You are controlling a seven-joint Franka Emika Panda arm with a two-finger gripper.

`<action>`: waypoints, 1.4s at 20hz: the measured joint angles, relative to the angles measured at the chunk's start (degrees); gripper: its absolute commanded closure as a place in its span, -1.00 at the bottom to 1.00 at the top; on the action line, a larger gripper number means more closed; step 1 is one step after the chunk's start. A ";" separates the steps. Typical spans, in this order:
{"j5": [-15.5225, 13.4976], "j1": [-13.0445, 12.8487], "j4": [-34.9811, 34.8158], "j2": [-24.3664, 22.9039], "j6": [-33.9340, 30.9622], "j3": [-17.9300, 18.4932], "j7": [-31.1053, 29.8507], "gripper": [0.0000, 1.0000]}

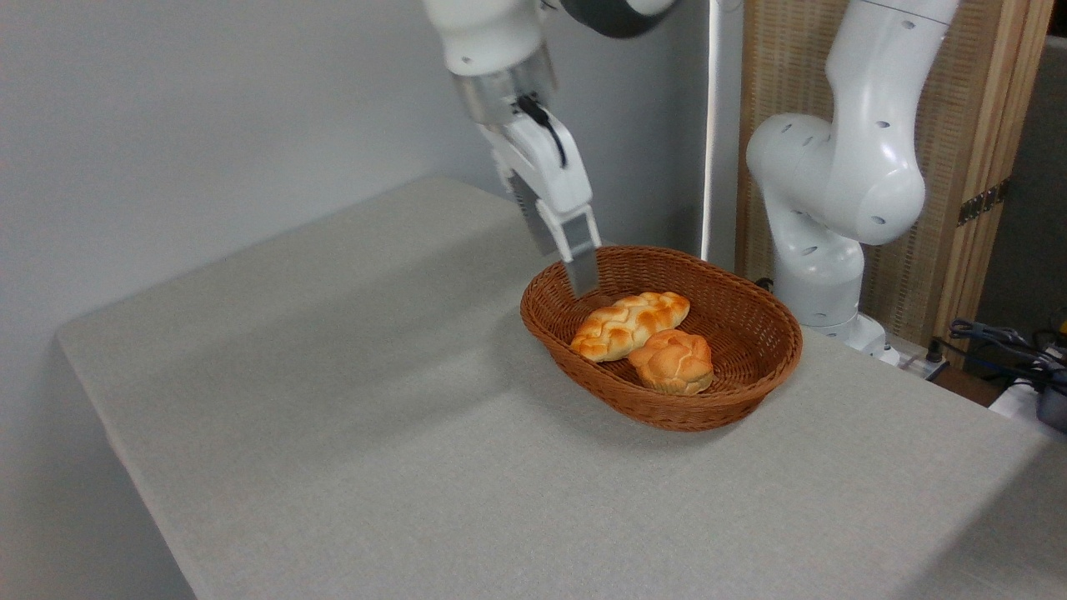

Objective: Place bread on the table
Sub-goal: 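Lower the gripper into the basket and close on the braided roll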

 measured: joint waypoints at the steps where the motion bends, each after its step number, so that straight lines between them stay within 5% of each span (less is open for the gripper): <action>1: 0.00 -1.42 -1.84 -1.29 0.00 1.68 0.33 -1.00; 8: 5.23 -5.84 -10.94 -2.79 0.12 3.38 1.20 -1.00; 22: 5.66 -7.85 -17.18 -2.46 5.82 3.49 1.20 -0.97; 24: 5.66 -7.86 -17.97 -2.25 7.51 3.50 1.20 -0.76; 28: 5.66 -7.93 -19.04 -2.08 9.22 3.50 1.20 0.02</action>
